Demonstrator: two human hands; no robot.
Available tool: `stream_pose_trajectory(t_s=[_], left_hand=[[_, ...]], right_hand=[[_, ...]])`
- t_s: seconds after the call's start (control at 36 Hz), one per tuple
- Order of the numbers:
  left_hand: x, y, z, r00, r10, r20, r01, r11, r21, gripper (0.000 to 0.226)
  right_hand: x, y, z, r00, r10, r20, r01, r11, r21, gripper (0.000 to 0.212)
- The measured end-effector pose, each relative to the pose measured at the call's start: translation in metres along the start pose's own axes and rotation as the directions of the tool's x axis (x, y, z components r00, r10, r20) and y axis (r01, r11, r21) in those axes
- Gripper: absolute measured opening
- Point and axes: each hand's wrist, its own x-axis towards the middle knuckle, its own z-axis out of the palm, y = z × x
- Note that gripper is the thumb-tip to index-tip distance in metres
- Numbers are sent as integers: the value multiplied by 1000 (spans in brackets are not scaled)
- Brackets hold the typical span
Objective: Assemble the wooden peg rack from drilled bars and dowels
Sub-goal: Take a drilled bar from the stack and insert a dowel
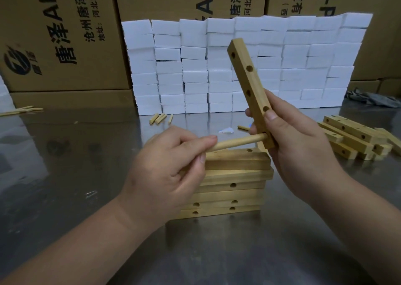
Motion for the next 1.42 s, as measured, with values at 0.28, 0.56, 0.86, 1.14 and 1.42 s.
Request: stream_pose_trajectory(t_s=[0.28, 0.56, 0.86, 1.14, 1.42], left_hand=[[-2, 1, 2, 999, -27, -45, 28, 999, 27, 23], [-2, 1, 3, 993, -59, -100, 64, 997, 53, 21], [-1, 4, 7, 999, -43, -15, 44, 998, 35, 28], [1, 6, 6, 996, -40, 78, 32, 993, 110, 31], [5, 8, 3, 994, -54, 94, 42, 992, 123, 30]], right_hand=[[-2, -1, 3, 999, -46, -9, 46, 998, -33, 33], [-6, -3, 6, 996, -86, 10, 86, 996, -24, 32], [-10, -3, 11, 997, -78, -23, 77, 996, -38, 46], [-11, -2, 14, 990, -138, -7, 137, 988, -68, 45], [-12, -5, 15, 982, -186, -23, 183, 980, -83, 40]])
